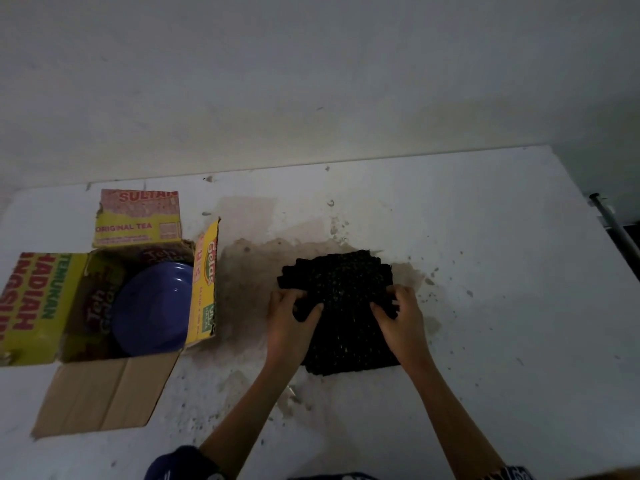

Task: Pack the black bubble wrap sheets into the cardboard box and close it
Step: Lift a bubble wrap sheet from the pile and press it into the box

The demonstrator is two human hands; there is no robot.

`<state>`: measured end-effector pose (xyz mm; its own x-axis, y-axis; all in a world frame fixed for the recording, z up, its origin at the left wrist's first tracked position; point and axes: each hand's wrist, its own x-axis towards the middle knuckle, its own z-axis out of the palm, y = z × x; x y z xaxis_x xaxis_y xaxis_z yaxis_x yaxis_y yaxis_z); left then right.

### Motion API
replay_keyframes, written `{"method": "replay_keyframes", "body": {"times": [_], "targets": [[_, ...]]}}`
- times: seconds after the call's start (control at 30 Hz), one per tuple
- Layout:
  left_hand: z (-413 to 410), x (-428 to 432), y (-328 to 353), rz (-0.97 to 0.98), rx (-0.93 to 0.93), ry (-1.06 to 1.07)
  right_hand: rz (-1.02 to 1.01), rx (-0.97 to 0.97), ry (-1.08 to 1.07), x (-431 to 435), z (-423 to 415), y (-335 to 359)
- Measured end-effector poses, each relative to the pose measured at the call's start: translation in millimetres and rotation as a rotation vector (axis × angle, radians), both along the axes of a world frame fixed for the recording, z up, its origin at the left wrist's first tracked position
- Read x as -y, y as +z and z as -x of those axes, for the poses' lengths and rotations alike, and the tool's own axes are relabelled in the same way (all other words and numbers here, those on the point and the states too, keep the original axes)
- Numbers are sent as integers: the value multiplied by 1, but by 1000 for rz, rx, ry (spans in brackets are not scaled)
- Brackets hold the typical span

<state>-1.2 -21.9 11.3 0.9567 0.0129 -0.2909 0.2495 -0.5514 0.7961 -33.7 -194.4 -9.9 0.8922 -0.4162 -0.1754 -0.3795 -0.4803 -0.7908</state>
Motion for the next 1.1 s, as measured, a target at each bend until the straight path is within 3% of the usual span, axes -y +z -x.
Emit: {"method": "replay_keyframes", "body": {"times": [0.1, 0.37, 0.63, 0.87, 1.1], "targets": [[-1, 2, 6, 54, 24, -11, -38, -10, -24, 3, 1, -1], [-2, 5, 22, 406, -121, -18, -180, -35, -110, 12, 5, 3], [-6, -1, 19, 379, -104, -139, -366, -1, -139, 17, 9, 8], [-14, -5, 7, 250, -79, -159, -129, -19, -79, 11, 6, 1], [-24, -7, -2, 123, -40, -101, 71, 108, -53, 9, 10, -2]]}}
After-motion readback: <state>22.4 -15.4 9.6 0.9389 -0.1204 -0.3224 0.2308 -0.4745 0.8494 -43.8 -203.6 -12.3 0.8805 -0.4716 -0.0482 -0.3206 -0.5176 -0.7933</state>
